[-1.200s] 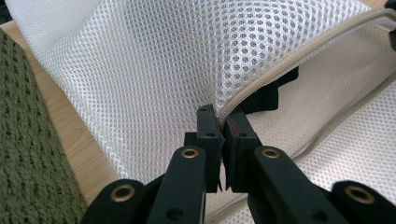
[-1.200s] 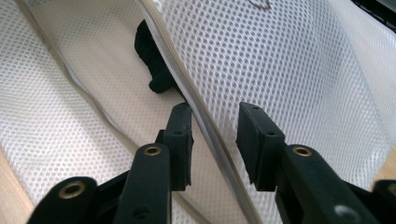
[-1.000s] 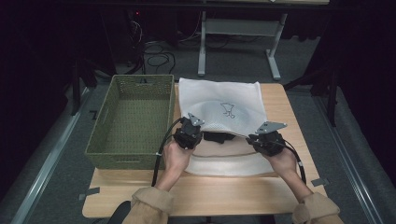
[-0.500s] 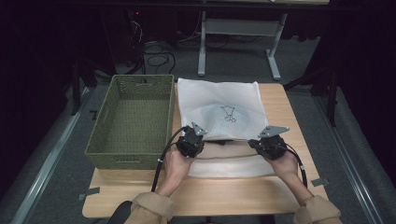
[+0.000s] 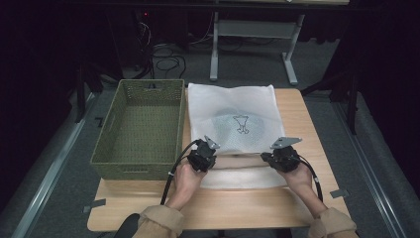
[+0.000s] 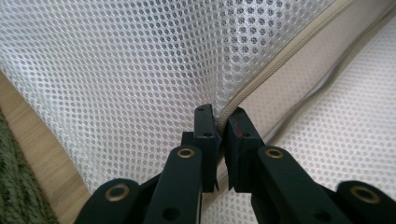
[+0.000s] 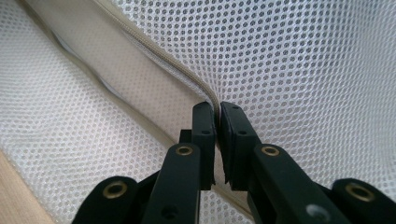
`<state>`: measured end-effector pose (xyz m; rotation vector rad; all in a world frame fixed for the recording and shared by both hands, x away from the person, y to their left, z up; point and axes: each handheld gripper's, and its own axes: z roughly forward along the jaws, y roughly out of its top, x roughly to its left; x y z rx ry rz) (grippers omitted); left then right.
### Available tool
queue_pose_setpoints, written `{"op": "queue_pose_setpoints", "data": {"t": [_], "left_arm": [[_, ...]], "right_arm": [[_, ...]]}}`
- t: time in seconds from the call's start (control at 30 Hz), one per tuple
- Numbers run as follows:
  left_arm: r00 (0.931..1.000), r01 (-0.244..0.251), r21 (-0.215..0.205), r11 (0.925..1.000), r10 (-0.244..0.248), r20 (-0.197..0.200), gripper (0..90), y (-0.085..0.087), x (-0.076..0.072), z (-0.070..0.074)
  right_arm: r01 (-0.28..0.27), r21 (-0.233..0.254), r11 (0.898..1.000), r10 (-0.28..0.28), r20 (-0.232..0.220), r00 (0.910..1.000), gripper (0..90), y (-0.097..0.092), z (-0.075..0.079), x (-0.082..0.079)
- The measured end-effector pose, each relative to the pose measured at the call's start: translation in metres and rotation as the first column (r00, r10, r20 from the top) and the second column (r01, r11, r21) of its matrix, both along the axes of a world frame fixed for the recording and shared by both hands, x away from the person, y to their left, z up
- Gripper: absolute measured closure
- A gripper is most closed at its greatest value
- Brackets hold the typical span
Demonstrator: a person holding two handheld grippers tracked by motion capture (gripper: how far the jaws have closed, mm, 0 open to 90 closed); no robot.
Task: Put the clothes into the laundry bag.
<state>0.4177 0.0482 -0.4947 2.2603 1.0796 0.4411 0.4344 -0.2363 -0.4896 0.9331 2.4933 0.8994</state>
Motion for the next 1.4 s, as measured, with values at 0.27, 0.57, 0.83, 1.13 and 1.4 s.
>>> {"op": "queue_pose_setpoints", "data": {"t": [0.27, 0.57, 0.83, 1.13, 1.4], "left_arm": [[0.9996, -0.004, 0.04, 0.9992, 0.006, -0.029, 83.6, -0.003, 0.006, -0.012], [0.9982, -0.02, 0.083, 0.9963, 0.024, -0.055, 84.3, -0.005, 0.012, -0.02], [0.999, -0.02, 0.14, 0.9899, 0.026, -0.038, 84.0, -0.007, 0.013, -0.024], [0.9983, 0.021, 0.046, 0.9987, -0.018, -0.055, 61.4, -0.004, 0.01, -0.016], [0.9969, 0.059, -0.038, 0.9975, -0.061, -0.05, 50.0, 0.004, 0.003, -0.002]], "right_arm": [[0.007, -0.012, 1.0, -0.008, -0.026, 0.9996, 84.8, 0.004, -0.011, 0.003], [0.013, 0.0, 1.0, -0.013, -0.065, 0.9978, 84.6, 0.004, -0.019, 0.007], [0.02, 0.002, 1.0, -0.02, -0.086, 0.9961, 83.4, 0.005, -0.025, 0.009], [0.026, 0.064, 0.998, -0.02, -0.097, 0.9951, 66.6, 0.001, -0.016, 0.007], [0.037, 0.138, 0.99, -0.027, -0.072, 0.9971, 58.8, -0.008, -0.002, 0.001]]}}
